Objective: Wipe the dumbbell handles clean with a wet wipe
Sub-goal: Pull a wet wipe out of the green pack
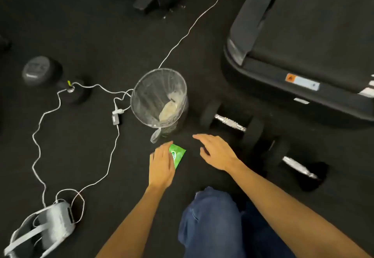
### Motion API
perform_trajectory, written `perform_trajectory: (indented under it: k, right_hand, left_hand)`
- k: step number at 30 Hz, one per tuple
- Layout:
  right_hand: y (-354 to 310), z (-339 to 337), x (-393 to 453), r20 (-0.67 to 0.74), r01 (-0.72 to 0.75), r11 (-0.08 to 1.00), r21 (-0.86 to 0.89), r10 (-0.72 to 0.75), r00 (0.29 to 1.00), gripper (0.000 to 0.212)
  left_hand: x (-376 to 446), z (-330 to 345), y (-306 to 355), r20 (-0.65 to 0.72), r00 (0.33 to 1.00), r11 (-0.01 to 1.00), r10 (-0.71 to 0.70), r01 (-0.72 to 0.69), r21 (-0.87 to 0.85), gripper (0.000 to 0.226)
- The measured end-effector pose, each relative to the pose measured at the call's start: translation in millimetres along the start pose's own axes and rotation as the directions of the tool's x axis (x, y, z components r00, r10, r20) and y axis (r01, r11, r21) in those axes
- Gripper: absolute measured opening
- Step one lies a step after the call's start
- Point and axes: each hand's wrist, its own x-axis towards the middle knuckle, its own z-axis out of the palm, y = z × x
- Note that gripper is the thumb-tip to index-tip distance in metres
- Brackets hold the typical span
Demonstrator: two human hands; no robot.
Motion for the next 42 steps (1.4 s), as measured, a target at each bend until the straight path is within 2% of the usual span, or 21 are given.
perform_trajectory:
  k: [4,7,9,13,15,18,23,25,28,30,35,38,42]
  right_hand:
    - [33.3,88.3,35.3,0.136,0.058,0.998,-0.018,-0.055,0.989,0.050]
    - [54.2,148.4,60.5,0.173,0.133,0.990,-0.052,-0.122,0.977,0.047]
    - [64.1,175.2,75.7,0.204,0.172,0.984,-0.048,-0.159,0.966,0.046]
    - [77.7,215.5,108.7,0.193,0.214,0.977,0.001,-0.210,0.958,0.042]
    - [79.7,235.4,122.9,0.175,0.231,0.972,0.027,-0.232,0.957,0.042]
    - [80.2,256.1,135.5,0.178,0.245,0.967,0.075,-0.255,0.951,0.044]
    - [76.3,252.3,134.9,0.147,0.197,0.976,0.095,-0.210,0.967,0.045]
    - [74.6,251.7,132.9,0.137,0.144,0.982,0.125,-0.161,0.977,0.038]
    - [74.0,256.7,131.5,0.160,0.096,0.976,0.194,-0.128,0.979,0.034]
    - [76.0,258.8,132.5,0.156,0.099,0.975,0.200,-0.131,0.979,0.032]
    - [66.6,262.8,129.9,0.171,0.171,0.983,0.074,-0.181,0.968,0.029]
    - [56.1,267.1,130.0,0.156,0.200,0.974,-0.103,-0.183,0.971,0.028]
    - [44.2,273.6,130.4,0.114,0.143,0.957,-0.251,-0.118,0.986,0.031]
  left_hand:
    - [-2.0,86.1,-70.2,0.020,0.990,0.989,-0.139,0.140,-0.037,0.040]
    - [5.3,144.2,-109.2,0.040,0.983,0.983,-0.180,0.182,-0.035,0.034]
    - [15.7,170.7,-127.5,0.013,0.979,0.977,-0.205,0.205,-0.053,0.036]
    - [36.6,204.4,-155.6,-0.150,0.950,0.956,-0.275,0.254,-0.145,0.039]
    - [43.4,217.0,-168.6,-0.206,0.947,0.966,-0.246,0.224,-0.127,0.036]
    - [48.6,228.6,-181.6,-0.219,0.964,0.986,-0.154,0.135,-0.100,0.035]
    - [49.1,232.0,-178.7,-0.194,0.970,0.981,-0.147,0.118,-0.153,0.022]
    - [50.3,232.3,-173.5,-0.182,0.973,0.968,-0.140,0.097,-0.230,0.023]
    - [44.4,228.7,-173.2,-0.204,0.963,0.896,-0.176,0.071,-0.439,0.034]
    - [35.0,226.6,-176.7,-0.219,0.961,0.851,-0.170,0.031,-0.525,0.028]
    - [18.3,224.5,-184.3,-0.181,0.964,0.761,-0.197,0.034,-0.647,0.028]
    - [14.4,226.9,-182.9,-0.161,0.968,0.777,-0.194,0.051,-0.628,0.030]
    - [10.6,235.2,-179.1,-0.197,0.959,0.811,-0.202,0.052,-0.583,0.035]
